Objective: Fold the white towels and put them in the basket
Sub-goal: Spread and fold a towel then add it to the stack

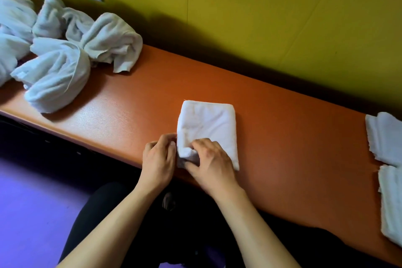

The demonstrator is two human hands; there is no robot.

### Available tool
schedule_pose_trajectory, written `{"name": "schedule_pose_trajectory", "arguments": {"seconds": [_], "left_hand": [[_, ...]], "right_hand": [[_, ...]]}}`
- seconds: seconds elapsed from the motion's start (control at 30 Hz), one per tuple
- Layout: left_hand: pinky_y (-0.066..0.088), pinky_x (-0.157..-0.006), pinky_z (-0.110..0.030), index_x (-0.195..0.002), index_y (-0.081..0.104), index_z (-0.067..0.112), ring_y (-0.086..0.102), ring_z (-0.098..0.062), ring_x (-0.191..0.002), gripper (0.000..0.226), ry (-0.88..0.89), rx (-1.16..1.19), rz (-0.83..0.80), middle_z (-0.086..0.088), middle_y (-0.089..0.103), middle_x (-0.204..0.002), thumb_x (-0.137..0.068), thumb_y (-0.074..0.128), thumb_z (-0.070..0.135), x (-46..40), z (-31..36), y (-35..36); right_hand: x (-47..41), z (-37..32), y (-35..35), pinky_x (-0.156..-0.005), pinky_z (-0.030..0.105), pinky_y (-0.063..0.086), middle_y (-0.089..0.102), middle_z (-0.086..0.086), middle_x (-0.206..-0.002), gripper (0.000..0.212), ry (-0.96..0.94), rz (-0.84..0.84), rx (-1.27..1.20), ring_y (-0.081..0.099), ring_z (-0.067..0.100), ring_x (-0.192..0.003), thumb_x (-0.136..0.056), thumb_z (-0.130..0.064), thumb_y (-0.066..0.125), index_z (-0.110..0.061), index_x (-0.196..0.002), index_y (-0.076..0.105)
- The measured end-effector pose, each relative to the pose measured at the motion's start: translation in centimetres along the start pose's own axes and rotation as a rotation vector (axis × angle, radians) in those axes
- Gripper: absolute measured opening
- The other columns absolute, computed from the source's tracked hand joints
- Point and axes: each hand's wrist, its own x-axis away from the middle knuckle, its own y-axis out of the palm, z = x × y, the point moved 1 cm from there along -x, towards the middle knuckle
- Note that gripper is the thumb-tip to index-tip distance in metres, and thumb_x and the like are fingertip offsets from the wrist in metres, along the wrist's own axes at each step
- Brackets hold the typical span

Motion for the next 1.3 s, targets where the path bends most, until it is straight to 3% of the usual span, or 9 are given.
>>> {"name": "schedule_pose_trajectory", "arguments": {"seconds": [0.1, 0.23, 0.4, 0.57, 0.67, 0.87, 1.03, 1.17, 1.3], "left_hand": [[0.036, -0.103, -0.036, -0.129, 0.06, 0.024, 0.045, -0.024, -0.116, 0.031, -0.072, 0.045, -0.024, 0.001, 0.067, -0.123, -0.106, 0.041, 0.033, 0.1, 0.7, -0.2], [0.038, -0.101, -0.041, -0.13, 0.058, 0.012, 0.049, -0.018, -0.106, 0.039, -0.045, -0.033, -0.03, -0.003, 0.066, -0.119, -0.097, 0.061, 0.033, 0.3, 2.6, 0.3], [0.046, -0.093, -0.037, -0.137, 0.051, 0.013, 0.059, -0.029, -0.112, 0.055, -0.155, 0.025, -0.122, -0.009, 0.063, -0.122, -0.085, 0.069, 0.016, 0.4, 3.6, 0.5], [0.05, -0.094, -0.042, -0.132, 0.051, 0.012, 0.057, -0.032, -0.111, 0.058, -0.242, 0.076, -0.127, -0.014, 0.061, -0.118, -0.077, 0.071, 0.011, 1.1, 4.8, 1.2], [0.051, -0.097, -0.044, -0.127, 0.054, 0.012, 0.057, -0.032, -0.115, 0.056, -0.336, 0.152, -0.133, -0.014, 0.061, -0.119, -0.074, 0.074, 0.014, 2.2, 5.2, 2.0], [0.06, -0.083, -0.045, -0.126, 0.051, 0.017, 0.07, -0.026, -0.091, 0.06, -0.52, 0.384, -0.141, -0.01, 0.067, -0.107, -0.073, 0.079, 0.014, 4.0, 7.6, 4.1], [0.059, -0.087, -0.055, -0.131, 0.049, 0.007, 0.072, -0.035, -0.097, 0.068, -0.586, 0.58, -0.267, -0.018, 0.069, -0.111, -0.07, 0.078, 0.007, 5.8, 11.0, 6.8], [0.061, -0.077, -0.049, -0.124, 0.058, 0.001, 0.073, -0.039, -0.093, 0.05, -0.559, 0.668, -0.422, -0.023, 0.073, -0.108, -0.076, 0.068, 0.0, 6.9, 14.2, 9.5], [0.058, -0.085, -0.058, -0.119, 0.056, 0.01, 0.07, -0.039, -0.097, 0.063, -0.471, 0.578, -0.395, -0.017, 0.07, -0.111, -0.059, 0.076, 0.017, 8.2, 17.6, 12.1]], "right_hand": [[0.1, 0.3, -1.0, -0.09, 0.037, 0.047, 0.064, -0.007, -0.114, 0.049, -0.008, 0.045, -0.034, 0.056, 0.02, -0.103, -0.085, -0.067, 0.047, -0.027, -0.109, 0.064], [0.2, 4.0, -3.2, -0.092, 0.044, 0.046, 0.063, 0.008, -0.112, 0.03, 0.267, 0.427, -0.044, 0.057, 0.032, -0.105, -0.093, -0.037, 0.057, -0.018, -0.116, 0.062], [0.1, 7.5, -2.7, -0.088, 0.036, 0.045, 0.061, 0.008, -0.126, 0.053, 0.594, 0.193, -0.281, 0.06, 0.03, -0.112, -0.094, -0.051, 0.055, -0.02, -0.135, 0.045], [0.7, 8.6, -1.5, -0.086, 0.034, 0.05, 0.067, 0.0, -0.117, 0.047, 0.653, 0.164, -0.533, 0.064, 0.024, -0.106, -0.088, -0.051, 0.065, -0.02, -0.123, 0.059], [1.9, 9.8, -1.6, -0.073, 0.029, 0.051, 0.069, -0.001, -0.112, 0.047, 0.719, 0.173, -0.697, 0.066, 0.018, -0.096, -0.083, -0.048, 0.071, -0.019, -0.119, 0.064], [5.2, 12.4, -3.5, -0.077, 0.033, 0.054, 0.072, -0.006, -0.095, 0.021, 0.669, 0.244, -0.758, 0.068, 0.018, -0.088, -0.083, -0.031, 0.075, -0.025, -0.1, 0.065], [8.4, 14.3, -6.5, -0.075, 0.031, 0.054, 0.073, -0.006, -0.095, 0.021, 0.652, 0.28, -0.8, 0.069, 0.016, -0.087, -0.083, -0.025, 0.073, -0.022, -0.103, 0.068], [10.7, 16.4, -9.8, -0.074, 0.031, 0.054, 0.073, -0.005, -0.094, 0.018, 0.66, 0.323, -0.806, 0.069, 0.017, -0.087, -0.083, -0.024, 0.072, -0.022, -0.1, 0.067], [12.9, 18.7, -13.3, -0.073, 0.026, 0.053, 0.072, -0.007, -0.102, 0.025, 0.659, 0.371, -0.822, 0.068, 0.012, -0.091, -0.084, -0.028, 0.071, -0.024, -0.109, 0.067]]}}
